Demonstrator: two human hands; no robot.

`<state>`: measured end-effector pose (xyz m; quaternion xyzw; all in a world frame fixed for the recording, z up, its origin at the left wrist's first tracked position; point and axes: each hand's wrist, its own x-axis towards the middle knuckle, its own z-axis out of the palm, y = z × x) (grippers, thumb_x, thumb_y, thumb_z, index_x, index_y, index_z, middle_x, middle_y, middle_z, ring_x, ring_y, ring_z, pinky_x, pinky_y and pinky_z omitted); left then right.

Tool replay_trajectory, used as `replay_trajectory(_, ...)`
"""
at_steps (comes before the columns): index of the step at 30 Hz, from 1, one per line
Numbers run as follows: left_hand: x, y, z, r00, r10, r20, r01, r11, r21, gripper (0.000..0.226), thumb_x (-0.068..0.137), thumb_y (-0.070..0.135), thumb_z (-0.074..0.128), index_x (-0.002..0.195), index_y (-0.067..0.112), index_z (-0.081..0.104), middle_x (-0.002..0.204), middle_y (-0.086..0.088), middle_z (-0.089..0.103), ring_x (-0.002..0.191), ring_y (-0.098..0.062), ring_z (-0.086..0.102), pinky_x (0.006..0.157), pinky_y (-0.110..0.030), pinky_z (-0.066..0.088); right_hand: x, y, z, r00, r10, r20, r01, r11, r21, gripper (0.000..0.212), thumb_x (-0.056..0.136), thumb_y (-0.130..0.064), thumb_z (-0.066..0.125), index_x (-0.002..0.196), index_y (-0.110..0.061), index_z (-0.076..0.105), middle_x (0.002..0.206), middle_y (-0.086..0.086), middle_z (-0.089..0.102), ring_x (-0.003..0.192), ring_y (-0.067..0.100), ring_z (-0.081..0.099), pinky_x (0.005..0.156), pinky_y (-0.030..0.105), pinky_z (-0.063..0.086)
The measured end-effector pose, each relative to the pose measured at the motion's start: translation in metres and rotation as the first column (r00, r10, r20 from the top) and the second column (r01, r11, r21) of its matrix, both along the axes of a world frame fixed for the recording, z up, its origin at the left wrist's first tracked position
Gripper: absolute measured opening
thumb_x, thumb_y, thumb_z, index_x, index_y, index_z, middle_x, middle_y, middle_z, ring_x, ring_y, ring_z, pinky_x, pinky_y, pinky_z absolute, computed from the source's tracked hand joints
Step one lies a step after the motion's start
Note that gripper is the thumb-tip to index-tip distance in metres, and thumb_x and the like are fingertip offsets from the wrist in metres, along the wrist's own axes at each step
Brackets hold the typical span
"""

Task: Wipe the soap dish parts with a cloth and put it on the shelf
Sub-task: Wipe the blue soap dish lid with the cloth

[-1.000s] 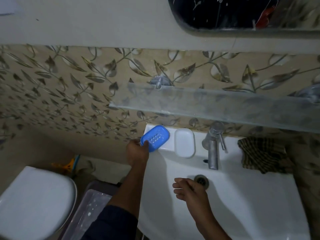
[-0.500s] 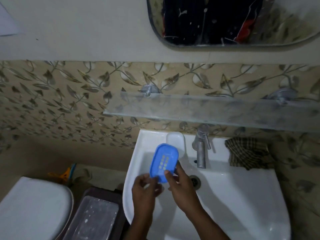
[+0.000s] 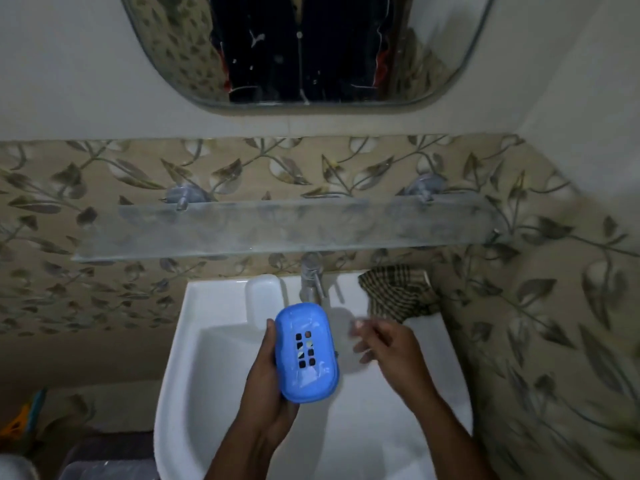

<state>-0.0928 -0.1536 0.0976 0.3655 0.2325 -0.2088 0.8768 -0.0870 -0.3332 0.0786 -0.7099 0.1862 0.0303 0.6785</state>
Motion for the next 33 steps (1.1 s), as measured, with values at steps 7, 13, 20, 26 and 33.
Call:
replay_trajectory(7, -0.010, -0.057, 0.006, 0.992, -0.113, -0.060, 0.113, 0.994, -0.007, 0.039, 0.090, 0.021, 0.060, 0.124, 0.002, 0.066, 0.117, -0.022, 0.072, 0.098, -0.032, 0.073, 0.086, -0.046, 0.060, 0.060, -0.039, -0.062, 0.981, -0.181, 0.064, 0.183, 0.777, -0.602, 0.029, 0.088, -0.033, 0.060, 0.103, -0.010, 0.070, 0.106, 0.015, 0.069, 0.101, 0.032, 0.064, 0.082, 0.033, 0.048)
replay_trajectory(13, -0.002, -0.037, -0.007, 0.990, -0.115, -0.083, 0.111, 0.993, -0.050, 0.046, 0.078, 0.014, 0.077, 0.122, 0.003, 0.069, 0.115, -0.024, 0.071, 0.092, -0.032, 0.073, 0.078, -0.044, 0.062, 0.090, -0.070, -0.107, 0.995, -0.034, -0.099, -0.083, 0.315, -0.945, 0.058, 0.081, -0.033, 0.074, 0.131, -0.008, 0.060, 0.124, 0.022, 0.063, 0.116, 0.044, 0.055, 0.098, 0.057, 0.043)
replay_trajectory(20, 0.004, -0.011, 0.000, 0.996, -0.068, -0.065, 0.060, 0.991, -0.120, 0.043, 0.088, 0.016, 0.052, 0.127, -0.001, 0.063, 0.125, -0.022, 0.068, 0.112, -0.033, 0.068, 0.091, -0.045, 0.055, 0.071, -0.061, -0.067, 0.978, -0.173, -0.120, 0.064, 0.788, -0.613, 0.023, 0.088, -0.038, 0.055, 0.088, -0.018, 0.067, 0.091, 0.010, 0.073, 0.085, 0.030, 0.068, 0.081, 0.043, 0.056)
replay_trajectory(26, 0.007, 0.007, 0.008, 0.999, -0.054, -0.001, 0.054, 0.998, -0.046, 0.043, 0.091, 0.023, 0.054, 0.123, -0.004, 0.064, 0.103, -0.026, 0.072, 0.094, -0.038, 0.069, 0.083, -0.047, 0.058, 0.010, -0.013, -0.004, 0.935, -0.273, -0.226, 0.354, 0.765, 0.538, 0.034, 0.097, -0.034, 0.050, 0.097, -0.011, 0.075, 0.098, 0.015, 0.077, 0.090, 0.030, 0.070, 0.079, 0.038, 0.054)
replay_trajectory(33, 0.005, 0.019, 0.025, 0.997, -0.020, 0.078, 0.025, 0.998, -0.064, 0.078, 0.080, 0.074, 0.041, 0.109, 0.012, 0.078, 0.113, -0.019, 0.073, 0.099, -0.034, 0.072, 0.092, -0.046, 0.052, -0.019, 0.066, 0.068, 0.872, 0.115, 0.477, 0.109, 0.902, -0.417, 0.023, 0.088, -0.015, 0.071, 0.108, -0.026, 0.066, 0.106, -0.013, 0.067, 0.097, -0.005, 0.063, 0.084, 0.011, 0.048)
